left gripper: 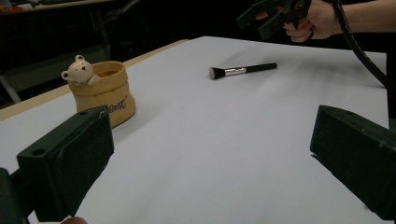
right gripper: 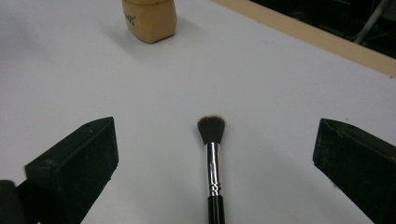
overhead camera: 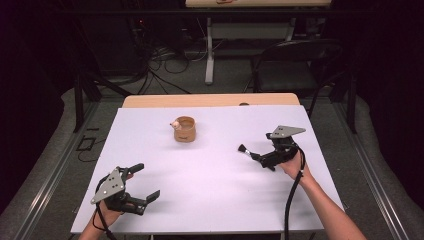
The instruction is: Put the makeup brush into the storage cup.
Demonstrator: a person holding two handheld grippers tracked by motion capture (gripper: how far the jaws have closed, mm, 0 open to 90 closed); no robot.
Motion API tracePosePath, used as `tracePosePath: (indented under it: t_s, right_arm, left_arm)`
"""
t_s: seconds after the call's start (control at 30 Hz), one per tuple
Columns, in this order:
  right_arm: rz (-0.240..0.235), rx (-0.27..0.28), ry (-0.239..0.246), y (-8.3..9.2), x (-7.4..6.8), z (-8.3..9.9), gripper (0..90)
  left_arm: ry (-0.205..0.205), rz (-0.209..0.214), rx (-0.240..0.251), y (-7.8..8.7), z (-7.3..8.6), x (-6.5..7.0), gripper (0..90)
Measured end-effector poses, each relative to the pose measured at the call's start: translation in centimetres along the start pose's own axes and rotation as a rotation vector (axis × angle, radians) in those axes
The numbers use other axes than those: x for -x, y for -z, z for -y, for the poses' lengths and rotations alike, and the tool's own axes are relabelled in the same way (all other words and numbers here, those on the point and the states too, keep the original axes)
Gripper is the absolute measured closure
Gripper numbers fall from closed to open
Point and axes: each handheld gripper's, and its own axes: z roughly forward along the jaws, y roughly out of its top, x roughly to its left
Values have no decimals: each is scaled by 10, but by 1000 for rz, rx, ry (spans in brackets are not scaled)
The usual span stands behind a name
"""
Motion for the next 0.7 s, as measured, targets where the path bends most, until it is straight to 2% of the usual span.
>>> tracePosePath:
  t_s: [0.03,0.1,0.13,0.17,0.23,0.33,0.37,0.4,0.47,0.5,0.6,0.67,0.7]
  right_arm:
    - [-6,-31,-5,-1,1,-2,0]
    - [-16,-60,-9,-3,4,-5,0]
    - [-22,-110,-18,-5,6,-8,0]
    - [-11,-132,-13,-6,6,-10,0]
    - [-18,-176,-11,-8,7,-12,0]
    - [-18,-235,-5,-12,8,-16,0]
    - [-18,-235,-5,-12,8,-16,0]
    - [-23,-282,6,-14,8,-17,0]
    - [-20,-299,13,-16,8,-18,0]
    - [-17,-319,19,-19,8,-18,0]
    - [-15,-368,26,-21,9,-21,0]
    - [-15,-385,37,-23,10,-22,0]
    - [-17,-370,37,-25,10,-21,0]
  left_arm:
    - [-1,-15,-5,0,0,1,0]
    - [-1,-15,-5,0,0,1,0]
    - [-2,-14,-5,0,0,1,0]
    - [-2,-14,-6,0,0,1,0]
    - [-1,-14,-5,0,0,1,0]
    - [-1,-14,-6,0,0,1,0]
    - [-1,-14,-7,0,0,1,0]
    - [-3,-12,-8,0,0,1,0]
    - [-5,-12,-8,0,0,1,0]
    - [-5,17,-24,1,-1,0,0]
    - [-5,16,-23,1,-1,-1,0]
    - [-5,17,-23,1,-1,-1,0]
    - [-4,14,-22,1,0,0,0]
